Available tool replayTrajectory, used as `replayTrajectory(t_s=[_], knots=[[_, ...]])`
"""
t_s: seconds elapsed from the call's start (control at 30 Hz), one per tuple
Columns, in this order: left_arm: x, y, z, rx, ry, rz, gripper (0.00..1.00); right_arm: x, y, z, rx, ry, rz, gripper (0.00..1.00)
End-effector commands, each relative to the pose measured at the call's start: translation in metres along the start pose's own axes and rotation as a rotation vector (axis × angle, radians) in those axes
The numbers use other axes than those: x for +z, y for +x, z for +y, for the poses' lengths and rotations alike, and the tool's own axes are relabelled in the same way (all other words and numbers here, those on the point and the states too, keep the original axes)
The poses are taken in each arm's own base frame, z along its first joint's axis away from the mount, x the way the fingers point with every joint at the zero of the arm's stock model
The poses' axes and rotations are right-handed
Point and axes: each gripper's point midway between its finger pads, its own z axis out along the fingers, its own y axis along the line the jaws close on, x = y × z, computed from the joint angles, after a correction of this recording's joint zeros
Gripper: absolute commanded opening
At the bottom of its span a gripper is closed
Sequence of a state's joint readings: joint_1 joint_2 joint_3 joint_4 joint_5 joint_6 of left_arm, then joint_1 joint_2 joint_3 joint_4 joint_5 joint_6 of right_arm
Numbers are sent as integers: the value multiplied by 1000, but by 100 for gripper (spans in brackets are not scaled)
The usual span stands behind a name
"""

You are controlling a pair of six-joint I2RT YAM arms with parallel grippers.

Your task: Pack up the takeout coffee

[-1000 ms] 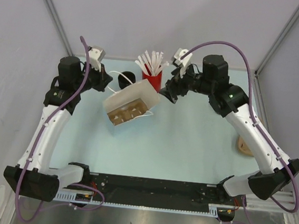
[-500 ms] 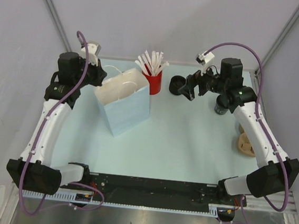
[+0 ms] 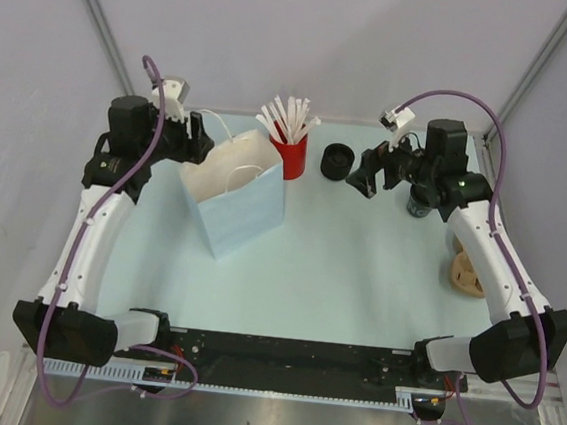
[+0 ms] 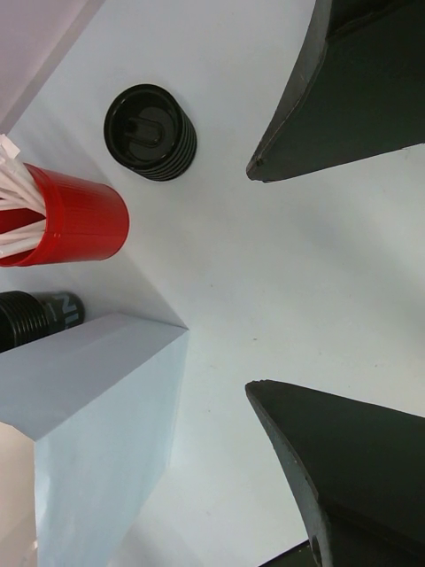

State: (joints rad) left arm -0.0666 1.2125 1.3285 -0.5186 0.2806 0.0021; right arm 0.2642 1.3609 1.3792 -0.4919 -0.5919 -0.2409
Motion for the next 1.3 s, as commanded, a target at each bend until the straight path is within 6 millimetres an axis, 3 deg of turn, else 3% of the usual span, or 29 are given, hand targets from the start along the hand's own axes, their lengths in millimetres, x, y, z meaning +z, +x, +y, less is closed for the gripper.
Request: replayTrajectory(t_s=[0.0,0.23,0.47,0.63,0.77,0.97,1.27], knots=[[-40,-55,-24,68,84,-143,74,-10,-15,4,-49,3,-63,100],[-87,-86,-49,140,156,-219,100,-8,-11,0,-37,8,-63,100],[-133,-88,-66,229,179,-294,100,-17,-13,-8,-17,40,-88,100],[-154,-70,-78,339,221,-322,99,-25,-15,-16,1,66,-111,100],[-158,-48,-93,401,308,-331,99,-28,-17,-17,2,66,-121,100],[-157,-19,-99,398,353,-371,99,-35,-22,-27,2,138,-139,100],[-154,-21,-92,405,321,-359,99,-41,-16,-63,38,310,-129,100]])
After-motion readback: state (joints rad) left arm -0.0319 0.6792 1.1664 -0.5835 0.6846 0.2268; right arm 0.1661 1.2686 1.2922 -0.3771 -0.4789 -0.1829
